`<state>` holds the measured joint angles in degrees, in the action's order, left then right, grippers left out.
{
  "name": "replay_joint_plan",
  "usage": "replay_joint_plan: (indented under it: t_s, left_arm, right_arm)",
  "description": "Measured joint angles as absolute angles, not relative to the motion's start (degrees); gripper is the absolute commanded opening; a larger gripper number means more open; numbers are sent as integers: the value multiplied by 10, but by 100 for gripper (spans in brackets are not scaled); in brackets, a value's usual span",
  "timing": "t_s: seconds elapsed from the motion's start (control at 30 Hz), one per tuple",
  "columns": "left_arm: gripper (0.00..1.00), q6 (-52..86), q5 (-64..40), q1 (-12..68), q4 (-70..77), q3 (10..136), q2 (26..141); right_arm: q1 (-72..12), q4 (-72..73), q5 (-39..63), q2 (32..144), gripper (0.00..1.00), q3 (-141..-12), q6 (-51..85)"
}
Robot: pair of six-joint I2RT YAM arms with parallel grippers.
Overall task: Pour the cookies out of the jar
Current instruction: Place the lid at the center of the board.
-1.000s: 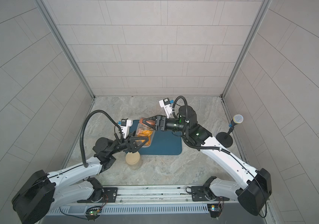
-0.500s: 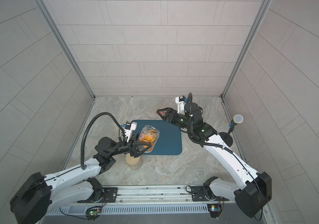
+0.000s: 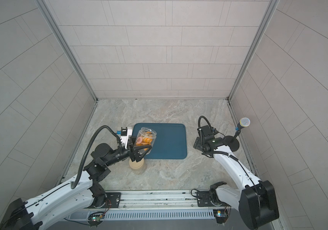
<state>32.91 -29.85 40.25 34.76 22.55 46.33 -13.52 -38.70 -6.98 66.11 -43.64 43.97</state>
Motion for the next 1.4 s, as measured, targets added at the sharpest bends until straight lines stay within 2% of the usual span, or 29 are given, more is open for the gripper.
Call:
replay_joint_plan:
  t_s: [0.47, 0.53, 0.63, 0.67, 0.73, 0.77, 0.83, 1.17, 1.4]
  left_arm:
    - [0, 324, -294, 402, 333, 224, 465]
    - [0, 324, -294, 402, 331, 224, 465]
    - [0, 323, -295, 402, 331, 224, 466]
    - [0, 323, -295, 402, 331, 224, 466]
    - [0, 323, -295, 402, 330, 224, 466]
    - [0, 323, -295, 402, 330, 224, 466]
    - [0, 323, -294, 402, 331, 224, 466]
    - [0, 316, -281, 402, 312, 224, 466]
    - [0, 310, -256, 402, 288, 224, 467]
  right_arm:
    - [-138, -235, -75, 806, 2, -419, 379]
    - [-139, -228, -75, 807, 13, -419, 377]
    - [-139, -225, -71, 808, 34, -419, 375]
    - [-139, -225, -70, 810, 48, -419, 375]
    - [-139, -225, -68, 811, 67, -420, 375]
    - [-140, -226, -67, 811, 81, -421, 375]
    - [-142, -227, -65, 810, 98, -421, 376]
    - [-157, -282, -57, 810, 100, -437, 376]
    - [-170, -383, -103, 804, 100, -527, 362]
